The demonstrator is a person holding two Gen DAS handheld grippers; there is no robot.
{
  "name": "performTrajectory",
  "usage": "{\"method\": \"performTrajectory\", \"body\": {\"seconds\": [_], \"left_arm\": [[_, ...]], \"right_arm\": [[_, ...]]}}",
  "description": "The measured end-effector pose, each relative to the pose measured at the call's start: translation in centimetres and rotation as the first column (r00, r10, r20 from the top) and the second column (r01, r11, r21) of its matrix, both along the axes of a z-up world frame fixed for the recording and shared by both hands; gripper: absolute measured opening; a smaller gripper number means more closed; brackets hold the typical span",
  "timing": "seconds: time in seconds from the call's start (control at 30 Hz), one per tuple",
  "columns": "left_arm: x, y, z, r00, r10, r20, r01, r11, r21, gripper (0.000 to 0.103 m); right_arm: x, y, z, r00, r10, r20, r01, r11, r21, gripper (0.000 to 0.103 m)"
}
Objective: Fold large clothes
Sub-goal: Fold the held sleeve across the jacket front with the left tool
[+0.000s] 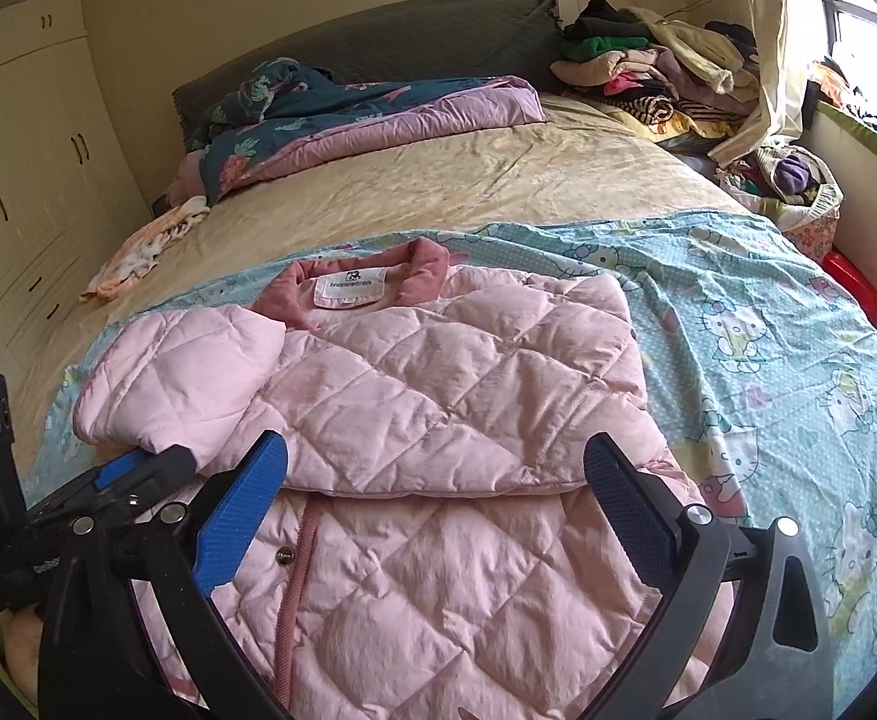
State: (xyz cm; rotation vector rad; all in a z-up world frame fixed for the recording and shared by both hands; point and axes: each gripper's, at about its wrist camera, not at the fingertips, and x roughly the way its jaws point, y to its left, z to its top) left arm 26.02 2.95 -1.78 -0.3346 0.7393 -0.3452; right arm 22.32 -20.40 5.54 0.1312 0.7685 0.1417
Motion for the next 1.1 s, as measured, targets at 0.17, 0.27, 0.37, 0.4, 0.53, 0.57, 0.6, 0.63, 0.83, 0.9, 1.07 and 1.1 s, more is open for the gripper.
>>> {"method": "performTrajectory", "body": {"seconds": [0.17, 0.27, 0.37, 0.4, 0.53, 0.57, 0.6, 0.63, 0.83, 0.9, 1.07, 1.1], "left_arm": [[-0.2, 4.3, 0.4, 0.990, 0.135, -0.045, -0.138, 0.988, -0.064, 0.085], [1.1, 5.7, -0.2, 0.978, 0.192, -0.085, -0.198, 0.978, -0.060, 0.083], [1.8, 6.5, -0.2, 0.974, 0.209, -0.082, -0.215, 0.973, -0.077, 0.026], [2.0, 6.3, 0.1, 0.975, 0.211, -0.073, -0.216, 0.974, -0.068, 0.010], [2.3, 5.1, 2.4, 0.985, 0.171, -0.025, -0.173, 0.981, -0.084, 0.007], [2.5, 4.4, 3.1, 0.988, 0.154, -0.006, -0.155, 0.985, -0.076, 0.007], [2.6, 3.7, 3.7, 0.991, 0.136, 0.006, -0.136, 0.988, -0.067, 0.007], [2.8, 3.1, 4.0, 0.993, 0.121, 0.013, -0.120, 0.991, -0.064, 0.007], [3.8, -1.3, 4.9, 1.000, 0.012, 0.025, -0.010, 0.999, -0.049, 0.012], [4.0, -2.5, 4.8, 0.999, -0.026, 0.025, 0.027, 0.999, -0.034, 0.019], [4.2, -4.9, 4.0, 0.994, -0.113, 0.009, 0.113, 0.994, 0.001, 0.053], [4.1, -5.2, 3.9, 0.992, -0.127, 0.006, 0.127, 0.992, 0.012, 0.058]], "right_arm": [[0.0, 0.9, 0.2, 1.000, 0.010, 0.000, -0.010, 1.000, -0.002, 0.099], [-0.4, 1.5, 0.6, 1.000, 0.019, 0.006, -0.019, 1.000, 0.004, 0.099], [-0.7, 1.9, 1.0, 1.000, 0.023, 0.016, -0.023, 1.000, -0.013, 0.099], [-0.8, 1.9, 1.2, 1.000, 0.021, 0.019, -0.021, 1.000, -0.018, 0.099], [-1.2, 1.4, 1.6, 0.999, 0.008, 0.034, -0.007, 1.000, -0.024, 0.099], [-1.3, 1.2, 1.7, 0.999, 0.000, 0.036, 0.001, 1.000, -0.023, 0.099], [-1.4, 0.9, 1.7, 0.999, -0.006, 0.037, 0.007, 1.000, -0.021, 0.099], [-1.4, 0.7, 1.7, 0.999, -0.012, 0.037, 0.012, 1.000, -0.017, 0.099], [-1.7, -1.2, 2.0, 0.998, -0.055, 0.040, 0.056, 0.998, -0.003, 0.099], [-1.7, -1.9, 2.0, 0.997, -0.071, 0.041, 0.071, 0.997, 0.003, 0.099], [-1.8, -3.6, 2.1, 0.993, -0.113, 0.043, 0.112, 0.994, 0.021, 0.099], [-1.8, -3.9, 2.0, 0.992, -0.122, 0.041, 0.121, 0.992, 0.025, 0.099]]}}
